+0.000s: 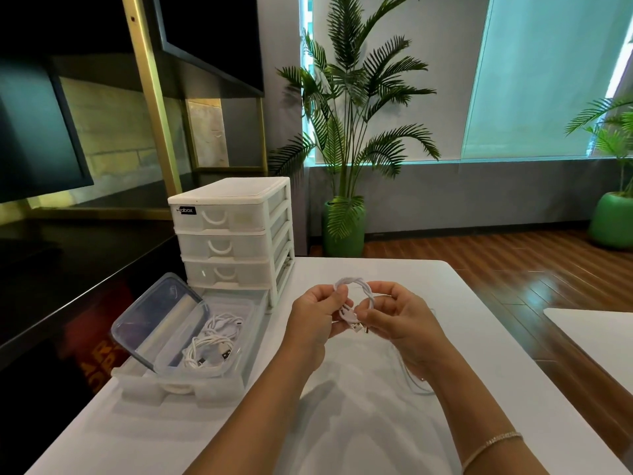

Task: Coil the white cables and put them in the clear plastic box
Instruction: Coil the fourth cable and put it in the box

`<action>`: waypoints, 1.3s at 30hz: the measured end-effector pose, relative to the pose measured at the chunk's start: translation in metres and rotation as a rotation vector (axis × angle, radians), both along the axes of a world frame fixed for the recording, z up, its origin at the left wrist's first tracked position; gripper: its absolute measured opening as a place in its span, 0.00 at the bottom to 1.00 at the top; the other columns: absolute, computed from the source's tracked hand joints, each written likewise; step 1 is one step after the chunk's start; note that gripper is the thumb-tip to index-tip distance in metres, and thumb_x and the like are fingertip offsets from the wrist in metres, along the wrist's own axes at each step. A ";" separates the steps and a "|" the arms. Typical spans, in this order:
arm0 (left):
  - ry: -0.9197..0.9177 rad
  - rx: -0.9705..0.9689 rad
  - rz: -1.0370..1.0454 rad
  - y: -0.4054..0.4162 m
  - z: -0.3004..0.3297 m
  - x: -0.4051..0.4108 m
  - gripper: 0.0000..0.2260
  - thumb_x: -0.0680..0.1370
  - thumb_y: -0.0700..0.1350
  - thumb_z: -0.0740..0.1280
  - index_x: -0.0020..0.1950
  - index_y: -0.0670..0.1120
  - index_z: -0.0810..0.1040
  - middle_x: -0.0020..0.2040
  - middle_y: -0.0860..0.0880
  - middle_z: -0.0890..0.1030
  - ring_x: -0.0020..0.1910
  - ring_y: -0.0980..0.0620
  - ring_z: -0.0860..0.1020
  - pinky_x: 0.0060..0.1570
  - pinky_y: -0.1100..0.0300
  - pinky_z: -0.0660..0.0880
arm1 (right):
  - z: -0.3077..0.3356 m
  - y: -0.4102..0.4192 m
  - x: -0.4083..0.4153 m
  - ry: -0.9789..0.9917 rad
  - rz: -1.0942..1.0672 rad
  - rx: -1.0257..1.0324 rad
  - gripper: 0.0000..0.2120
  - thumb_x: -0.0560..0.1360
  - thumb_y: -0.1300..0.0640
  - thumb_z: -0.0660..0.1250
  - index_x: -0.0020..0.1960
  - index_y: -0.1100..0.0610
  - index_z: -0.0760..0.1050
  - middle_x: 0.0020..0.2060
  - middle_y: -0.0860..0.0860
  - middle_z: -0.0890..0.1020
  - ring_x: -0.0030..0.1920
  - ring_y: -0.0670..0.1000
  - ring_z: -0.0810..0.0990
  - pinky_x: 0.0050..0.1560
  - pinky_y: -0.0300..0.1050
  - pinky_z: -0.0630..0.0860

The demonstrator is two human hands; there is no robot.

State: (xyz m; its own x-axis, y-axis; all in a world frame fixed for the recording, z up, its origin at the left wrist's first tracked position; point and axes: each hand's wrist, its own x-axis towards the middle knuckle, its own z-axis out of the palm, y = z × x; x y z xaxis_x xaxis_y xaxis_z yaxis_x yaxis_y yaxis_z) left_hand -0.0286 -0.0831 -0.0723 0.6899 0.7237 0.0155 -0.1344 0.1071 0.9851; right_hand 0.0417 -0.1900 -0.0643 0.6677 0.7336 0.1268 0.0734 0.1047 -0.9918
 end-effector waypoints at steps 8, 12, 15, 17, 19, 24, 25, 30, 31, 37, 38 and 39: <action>0.022 0.194 0.031 0.000 -0.003 0.000 0.05 0.78 0.47 0.63 0.47 0.47 0.75 0.43 0.46 0.80 0.40 0.50 0.80 0.49 0.50 0.81 | -0.002 0.003 -0.001 -0.001 -0.064 0.035 0.11 0.71 0.68 0.68 0.50 0.56 0.74 0.41 0.56 0.85 0.43 0.55 0.84 0.48 0.46 0.80; 0.095 0.341 0.030 0.000 -0.003 0.000 0.08 0.79 0.50 0.60 0.52 0.47 0.74 0.48 0.44 0.81 0.45 0.46 0.82 0.50 0.48 0.80 | -0.001 0.003 -0.002 -0.046 -0.067 0.005 0.11 0.73 0.68 0.66 0.48 0.53 0.74 0.43 0.57 0.84 0.45 0.56 0.84 0.52 0.50 0.79; 0.103 0.339 0.012 0.002 -0.003 0.000 0.08 0.79 0.51 0.59 0.51 0.48 0.73 0.47 0.45 0.80 0.46 0.45 0.82 0.49 0.47 0.80 | -0.003 0.004 -0.003 -0.109 -0.092 -0.038 0.13 0.74 0.67 0.65 0.48 0.50 0.73 0.43 0.55 0.85 0.45 0.53 0.84 0.53 0.49 0.79; 0.090 0.312 -0.003 0.003 -0.003 0.000 0.07 0.79 0.50 0.59 0.47 0.49 0.73 0.44 0.46 0.80 0.45 0.45 0.82 0.49 0.45 0.80 | -0.003 0.006 -0.003 -0.130 -0.101 -0.057 0.12 0.74 0.67 0.65 0.50 0.50 0.73 0.44 0.54 0.85 0.45 0.53 0.84 0.55 0.49 0.79; 0.070 0.277 -0.011 0.003 -0.003 0.000 0.07 0.80 0.50 0.59 0.45 0.50 0.73 0.41 0.48 0.79 0.44 0.45 0.81 0.49 0.45 0.80 | -0.003 0.006 -0.003 -0.136 -0.104 -0.074 0.13 0.74 0.66 0.65 0.54 0.52 0.72 0.45 0.54 0.85 0.46 0.53 0.84 0.56 0.49 0.78; 0.017 0.148 -0.088 0.004 -0.001 -0.003 0.06 0.79 0.48 0.60 0.45 0.47 0.74 0.39 0.48 0.79 0.38 0.50 0.80 0.47 0.51 0.80 | 0.000 0.003 -0.003 -0.111 -0.107 -0.057 0.10 0.74 0.65 0.66 0.50 0.52 0.73 0.46 0.56 0.84 0.45 0.54 0.84 0.54 0.48 0.79; 0.006 0.111 -0.120 0.005 -0.001 -0.004 0.06 0.79 0.47 0.62 0.46 0.46 0.74 0.40 0.48 0.80 0.38 0.50 0.81 0.46 0.52 0.80 | 0.000 0.002 -0.003 -0.096 -0.106 -0.047 0.09 0.74 0.65 0.66 0.48 0.51 0.74 0.46 0.57 0.84 0.46 0.55 0.84 0.53 0.49 0.79; -0.073 0.013 -0.309 0.009 -0.003 -0.010 0.08 0.72 0.34 0.69 0.49 0.43 0.77 0.41 0.49 0.84 0.42 0.50 0.83 0.51 0.56 0.80 | 0.000 -0.003 0.004 0.001 -0.125 0.007 0.07 0.73 0.65 0.66 0.45 0.54 0.77 0.44 0.59 0.84 0.46 0.59 0.83 0.52 0.52 0.79; -0.072 0.035 -0.320 0.009 -0.003 -0.010 0.09 0.72 0.33 0.70 0.49 0.43 0.77 0.40 0.49 0.84 0.42 0.50 0.82 0.50 0.58 0.80 | 0.000 -0.003 0.004 0.006 -0.126 0.005 0.06 0.73 0.65 0.66 0.45 0.54 0.77 0.44 0.59 0.84 0.46 0.60 0.83 0.52 0.53 0.79; -0.104 0.065 -0.257 0.009 -0.005 -0.008 0.07 0.73 0.33 0.68 0.49 0.41 0.77 0.37 0.51 0.85 0.38 0.54 0.83 0.41 0.63 0.80 | -0.001 -0.002 0.004 0.013 -0.121 0.003 0.09 0.74 0.68 0.64 0.48 0.56 0.77 0.41 0.56 0.84 0.44 0.57 0.83 0.52 0.51 0.79; -0.101 0.075 -0.246 0.009 -0.006 -0.007 0.06 0.74 0.35 0.68 0.49 0.42 0.77 0.38 0.51 0.85 0.38 0.55 0.83 0.42 0.63 0.80 | -0.001 -0.002 0.003 0.012 -0.120 0.003 0.09 0.75 0.68 0.64 0.49 0.56 0.77 0.40 0.55 0.84 0.43 0.56 0.83 0.52 0.51 0.79; -0.089 0.096 -0.229 0.008 -0.006 -0.005 0.06 0.74 0.36 0.67 0.49 0.43 0.77 0.39 0.50 0.84 0.38 0.55 0.83 0.42 0.63 0.80 | 0.000 -0.002 0.002 0.015 -0.116 0.005 0.09 0.74 0.68 0.64 0.50 0.56 0.77 0.40 0.55 0.84 0.43 0.56 0.83 0.53 0.51 0.79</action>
State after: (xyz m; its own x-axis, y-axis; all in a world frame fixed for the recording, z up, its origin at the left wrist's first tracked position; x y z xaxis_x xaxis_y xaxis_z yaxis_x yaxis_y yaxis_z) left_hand -0.0341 -0.0753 -0.0786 0.8284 0.5413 0.1442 -0.2040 0.0518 0.9776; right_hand 0.0441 -0.1919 -0.0644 0.7501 0.6504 0.1197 0.0705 0.1014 -0.9923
